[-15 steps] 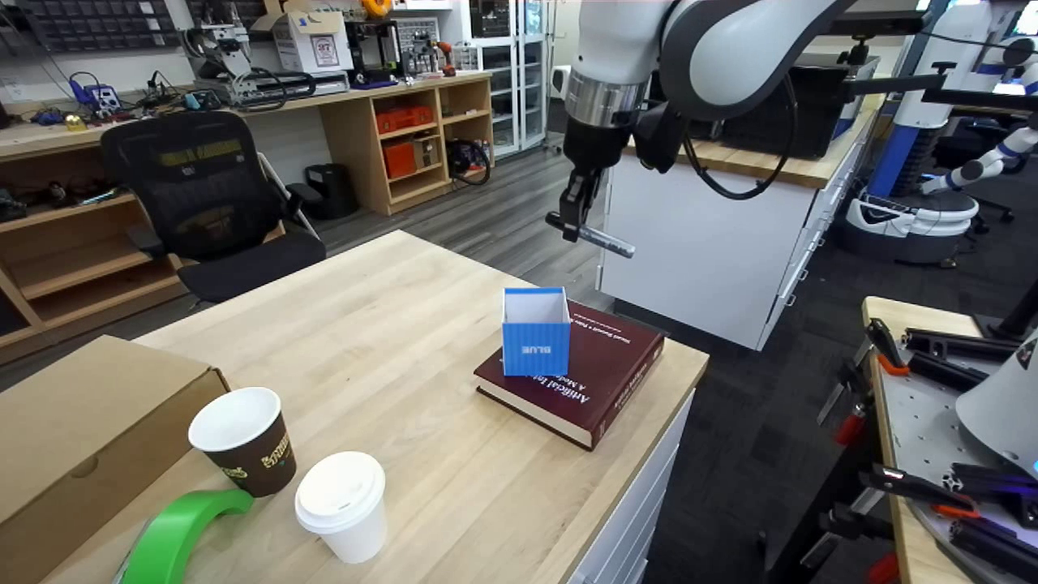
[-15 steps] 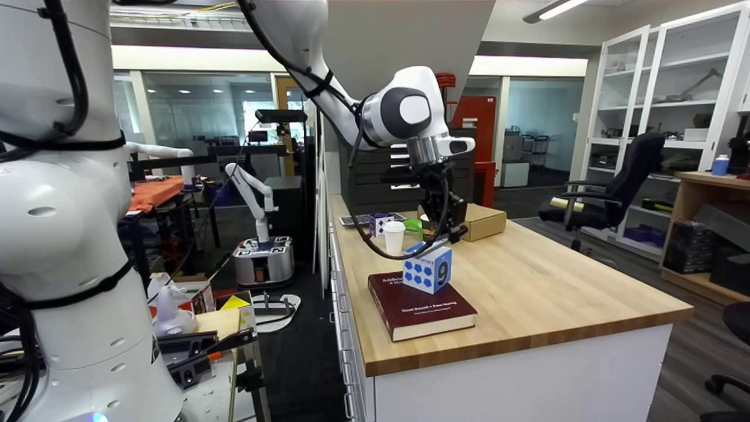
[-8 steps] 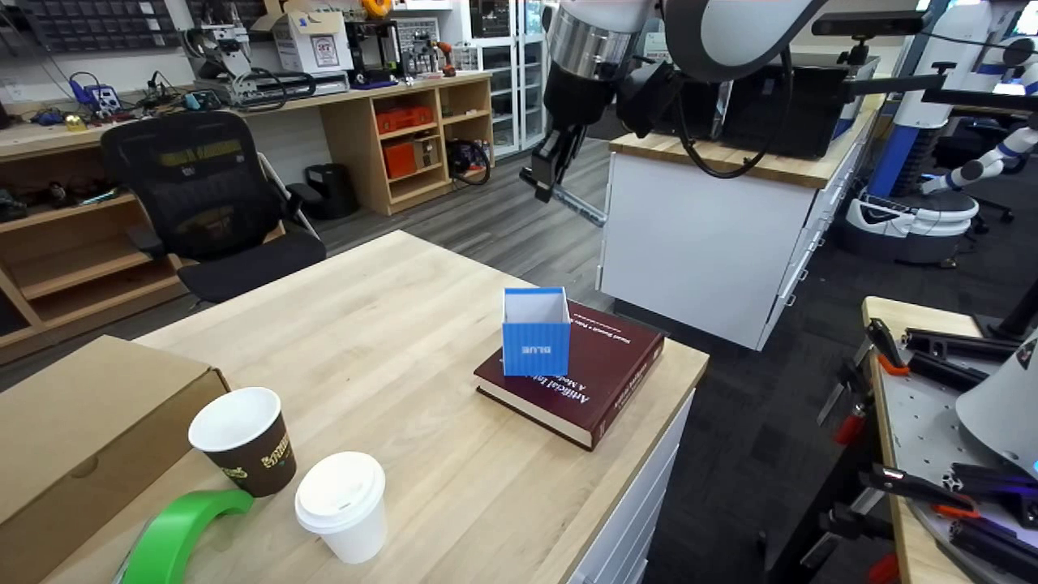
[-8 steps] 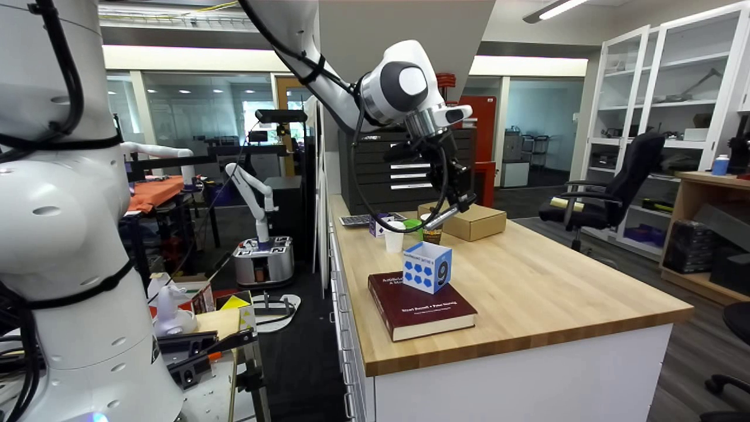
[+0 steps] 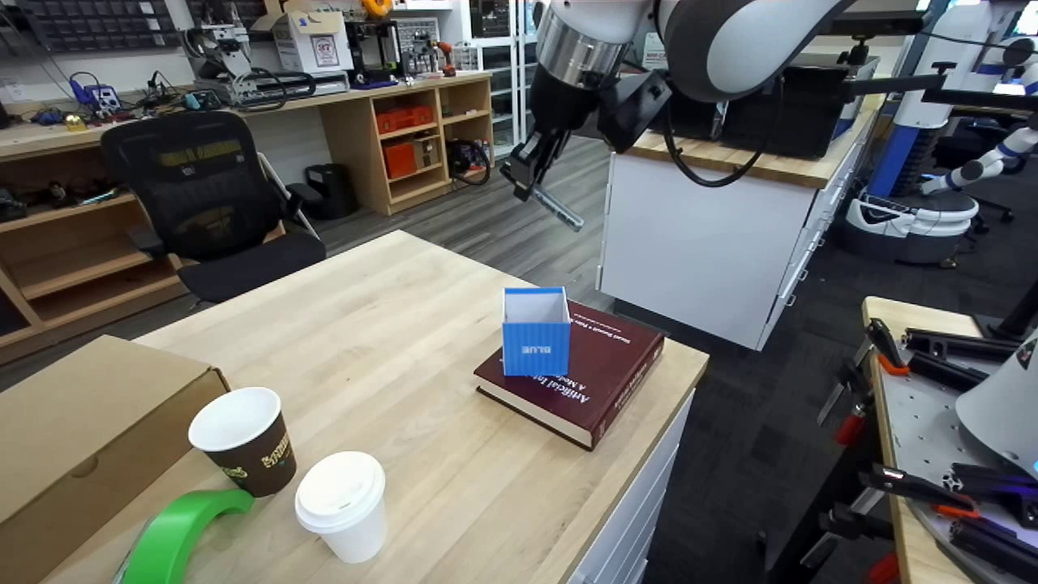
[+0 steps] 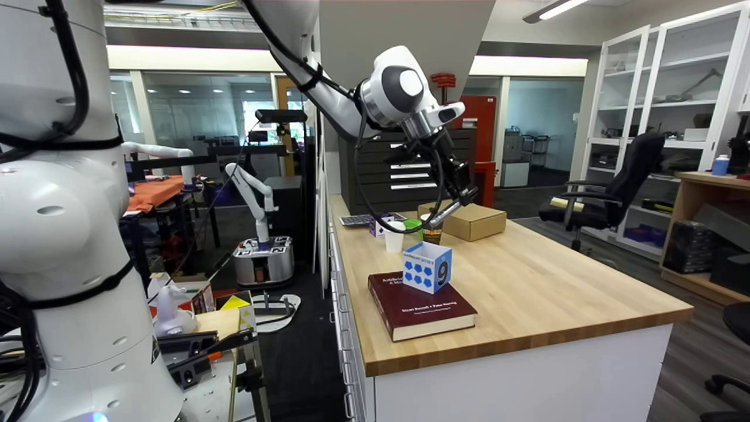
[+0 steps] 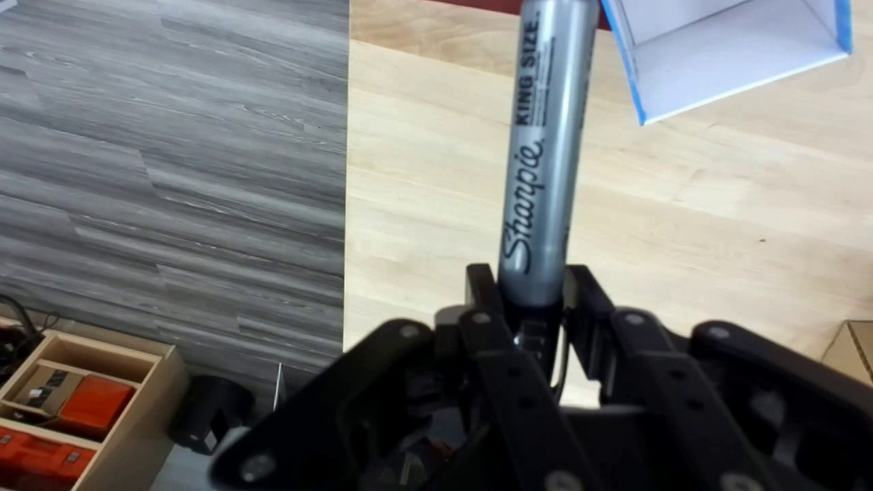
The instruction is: Put the marker inside the white and blue box
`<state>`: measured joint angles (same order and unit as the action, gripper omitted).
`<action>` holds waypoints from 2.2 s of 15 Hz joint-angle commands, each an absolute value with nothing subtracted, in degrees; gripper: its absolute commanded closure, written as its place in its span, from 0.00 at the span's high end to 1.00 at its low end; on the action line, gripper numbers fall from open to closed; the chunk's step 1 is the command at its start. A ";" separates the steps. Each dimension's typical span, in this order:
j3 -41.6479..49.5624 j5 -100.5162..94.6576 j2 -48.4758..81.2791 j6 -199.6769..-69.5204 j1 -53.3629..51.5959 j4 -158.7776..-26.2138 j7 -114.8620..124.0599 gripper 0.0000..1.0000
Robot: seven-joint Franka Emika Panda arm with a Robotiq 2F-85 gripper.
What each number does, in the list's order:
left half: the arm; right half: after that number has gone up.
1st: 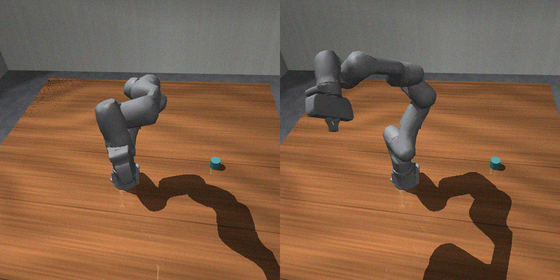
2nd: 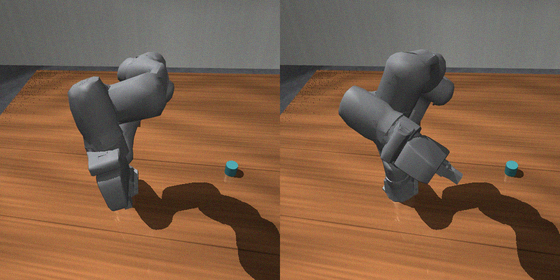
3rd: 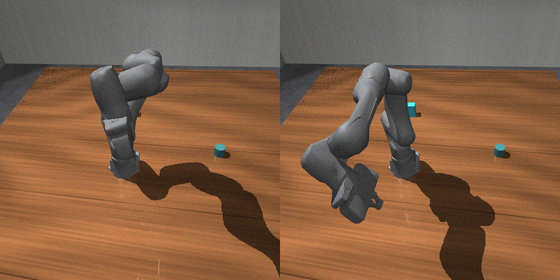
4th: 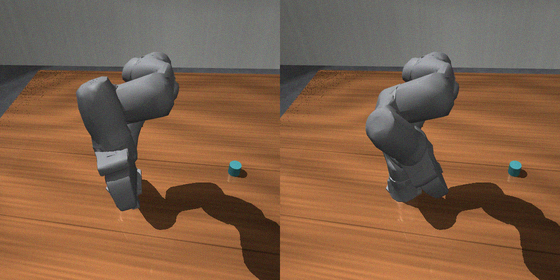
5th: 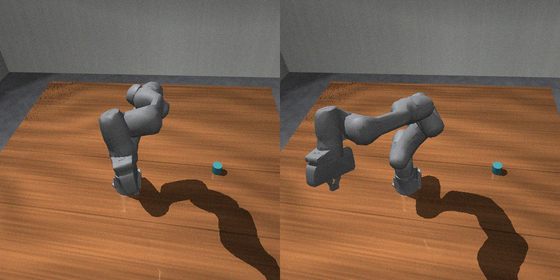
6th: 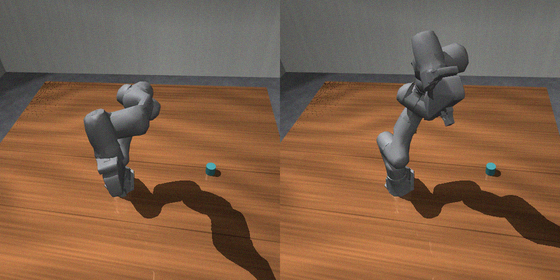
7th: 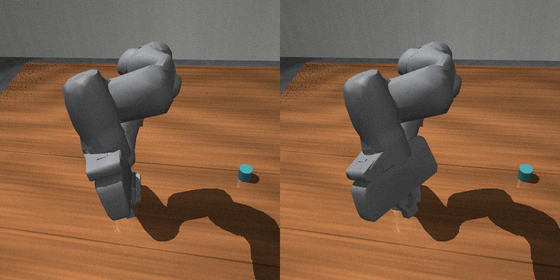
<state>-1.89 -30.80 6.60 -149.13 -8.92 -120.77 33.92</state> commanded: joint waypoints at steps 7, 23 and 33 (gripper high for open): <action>-1.12 -38.77 15.47 -153.37 -12.39 -113.37 44.74 0.07; 1.74 -51.38 20.55 -154.40 -15.90 -112.87 62.89 0.07; 1.66 -52.35 20.67 -155.39 -15.75 -115.94 66.82 0.12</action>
<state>1.01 -50.76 21.99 -153.24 -15.36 -113.61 63.78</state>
